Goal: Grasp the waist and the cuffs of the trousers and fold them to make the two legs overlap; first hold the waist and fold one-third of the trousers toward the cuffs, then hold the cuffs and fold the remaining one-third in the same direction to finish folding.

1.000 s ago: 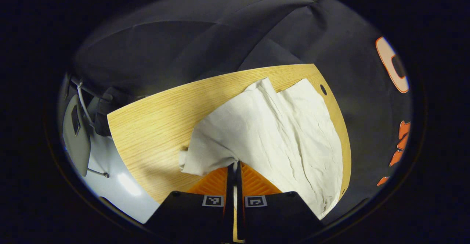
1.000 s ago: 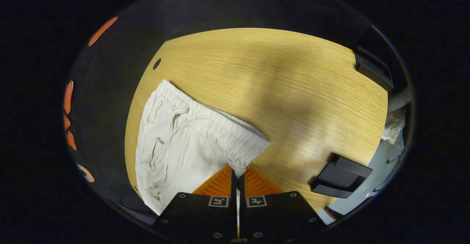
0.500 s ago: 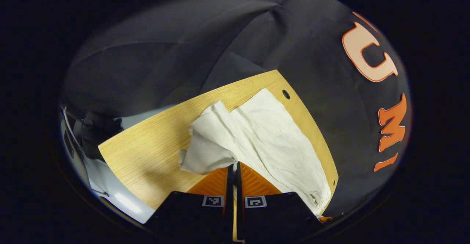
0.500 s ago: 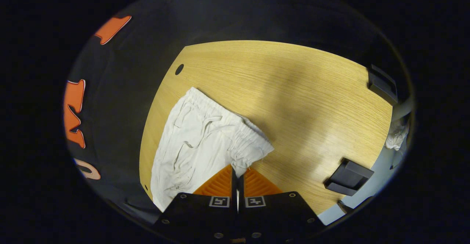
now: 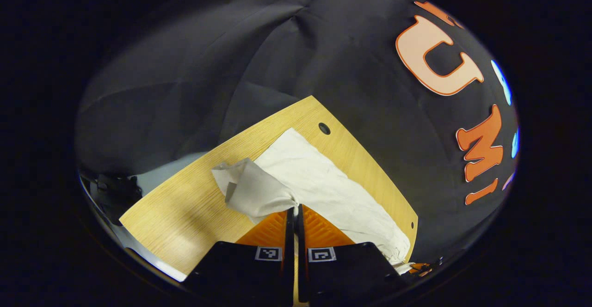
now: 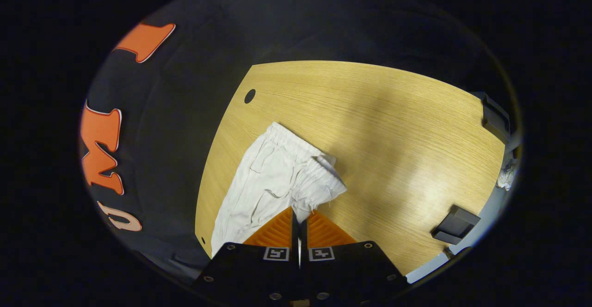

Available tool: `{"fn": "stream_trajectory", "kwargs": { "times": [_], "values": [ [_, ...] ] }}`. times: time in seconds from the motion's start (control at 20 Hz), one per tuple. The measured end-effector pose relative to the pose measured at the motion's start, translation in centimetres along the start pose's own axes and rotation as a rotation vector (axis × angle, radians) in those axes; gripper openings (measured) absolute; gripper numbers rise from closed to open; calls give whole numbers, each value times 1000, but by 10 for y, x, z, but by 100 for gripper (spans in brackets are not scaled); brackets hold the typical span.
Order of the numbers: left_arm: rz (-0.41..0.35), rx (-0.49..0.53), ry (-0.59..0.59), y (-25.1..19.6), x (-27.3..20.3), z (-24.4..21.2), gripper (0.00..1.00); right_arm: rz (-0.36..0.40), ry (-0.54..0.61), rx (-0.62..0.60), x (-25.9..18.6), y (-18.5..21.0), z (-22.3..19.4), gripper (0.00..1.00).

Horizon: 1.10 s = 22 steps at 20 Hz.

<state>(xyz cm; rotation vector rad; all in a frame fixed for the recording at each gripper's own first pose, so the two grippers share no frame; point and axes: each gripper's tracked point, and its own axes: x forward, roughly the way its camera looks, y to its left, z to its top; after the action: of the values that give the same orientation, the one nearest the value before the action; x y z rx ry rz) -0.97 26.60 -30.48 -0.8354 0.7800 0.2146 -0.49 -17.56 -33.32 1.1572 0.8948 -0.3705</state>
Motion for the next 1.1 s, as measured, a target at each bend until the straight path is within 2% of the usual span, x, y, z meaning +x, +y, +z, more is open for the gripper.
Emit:
{"fn": "stream_trajectory", "kwargs": {
  "times": [0.55,0.8,0.85,0.9,1.1],
  "values": [
    [-30,110,70,-29,55,44,7,17,-36,-45,24,59,45,1],
    [-49,191,114,-45,88,63,7,24,-38,-43,45,86,61,1],
    [-50,206,124,-47,93,66,5,19,-37,-43,51,90,62,1],
    [-49,218,139,-49,98,68,7,13,-36,-44,58,92,65,1],
    [-30,248,193,-42,134,71,7,5,-17,-21,86,105,75,1]
  ]
}}
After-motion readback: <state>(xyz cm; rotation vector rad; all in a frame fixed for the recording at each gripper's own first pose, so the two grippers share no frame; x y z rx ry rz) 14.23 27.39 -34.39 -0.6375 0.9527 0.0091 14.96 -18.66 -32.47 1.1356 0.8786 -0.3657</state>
